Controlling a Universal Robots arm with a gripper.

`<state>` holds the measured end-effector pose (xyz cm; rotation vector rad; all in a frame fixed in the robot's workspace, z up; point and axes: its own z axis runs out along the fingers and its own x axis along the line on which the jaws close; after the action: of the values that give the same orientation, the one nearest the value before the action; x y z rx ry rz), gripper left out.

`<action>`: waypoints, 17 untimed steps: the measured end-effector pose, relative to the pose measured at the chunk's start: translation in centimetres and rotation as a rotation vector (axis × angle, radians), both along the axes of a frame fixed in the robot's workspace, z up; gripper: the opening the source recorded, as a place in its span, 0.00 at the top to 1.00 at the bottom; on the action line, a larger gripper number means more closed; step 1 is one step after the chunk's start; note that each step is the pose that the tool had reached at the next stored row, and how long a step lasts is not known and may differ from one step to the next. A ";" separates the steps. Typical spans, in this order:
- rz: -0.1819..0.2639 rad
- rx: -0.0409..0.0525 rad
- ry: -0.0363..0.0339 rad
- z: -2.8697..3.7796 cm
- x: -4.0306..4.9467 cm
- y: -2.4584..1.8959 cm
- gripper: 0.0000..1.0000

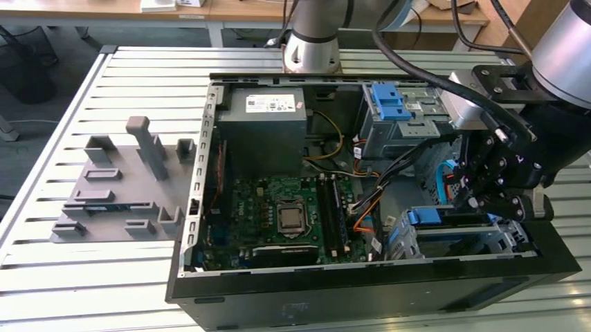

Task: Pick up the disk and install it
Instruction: 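Insert the first disk wire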

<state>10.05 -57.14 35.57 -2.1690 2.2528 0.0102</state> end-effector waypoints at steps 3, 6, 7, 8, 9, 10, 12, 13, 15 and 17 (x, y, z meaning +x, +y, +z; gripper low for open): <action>0.000 -0.0001 0.0000 0.00 0.43 0.39 0.89; 0.000 -0.0009 0.0000 0.01 0.59 0.61 0.89; 0.000 -0.0011 0.0000 0.04 0.60 0.66 0.89; 0.000 -0.0013 -0.0001 0.09 0.60 0.69 0.89; 0.000 -0.0010 -0.0007 0.12 0.62 0.75 0.89; 0.000 -0.0010 -0.0016 0.18 0.63 0.82 0.89; 0.000 -0.0011 -0.0038 0.28 0.66 0.96 0.89; 0.000 -0.0012 -0.0049 0.31 0.69 1.04 0.89; 0.000 -0.0009 -0.0074 0.32 0.78 1.20 0.89; 0.000 -0.0010 -0.0084 0.32 0.95 1.34 0.89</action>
<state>11.00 -55.80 35.89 -2.1655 2.2488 0.0000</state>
